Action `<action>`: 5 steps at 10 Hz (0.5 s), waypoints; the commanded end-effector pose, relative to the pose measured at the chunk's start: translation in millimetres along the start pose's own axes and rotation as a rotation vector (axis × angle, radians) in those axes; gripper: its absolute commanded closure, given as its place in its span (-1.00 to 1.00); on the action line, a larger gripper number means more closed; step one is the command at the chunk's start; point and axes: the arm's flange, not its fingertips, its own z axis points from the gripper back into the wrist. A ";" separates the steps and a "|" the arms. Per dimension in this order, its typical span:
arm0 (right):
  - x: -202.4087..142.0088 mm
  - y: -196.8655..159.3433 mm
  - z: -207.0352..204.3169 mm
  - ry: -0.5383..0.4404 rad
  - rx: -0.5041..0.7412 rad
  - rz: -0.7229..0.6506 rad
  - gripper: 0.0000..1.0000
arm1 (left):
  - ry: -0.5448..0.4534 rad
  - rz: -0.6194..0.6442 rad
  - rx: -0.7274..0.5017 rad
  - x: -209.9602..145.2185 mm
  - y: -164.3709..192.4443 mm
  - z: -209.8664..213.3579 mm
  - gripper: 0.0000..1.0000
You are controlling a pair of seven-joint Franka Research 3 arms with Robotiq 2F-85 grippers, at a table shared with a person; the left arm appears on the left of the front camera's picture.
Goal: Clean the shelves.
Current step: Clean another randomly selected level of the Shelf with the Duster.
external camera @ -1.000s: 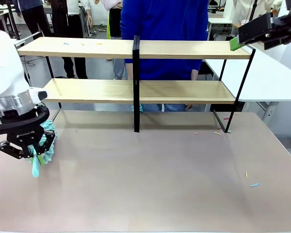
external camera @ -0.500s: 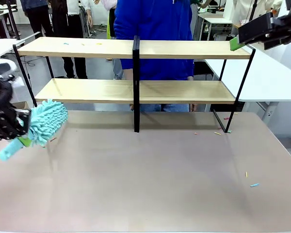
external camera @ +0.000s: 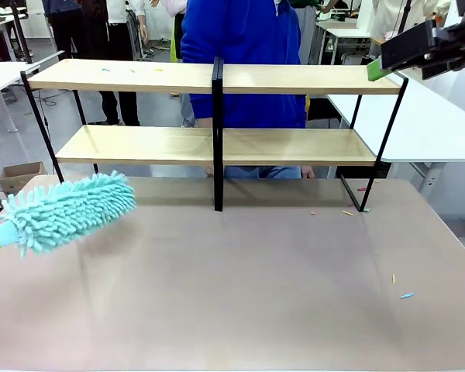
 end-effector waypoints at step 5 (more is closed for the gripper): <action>0.7 -0.5 0.0 -0.002 0.004 -0.005 -1.00 | -0.200 -0.753 -0.489 -14.2 69.5 92.9 0.74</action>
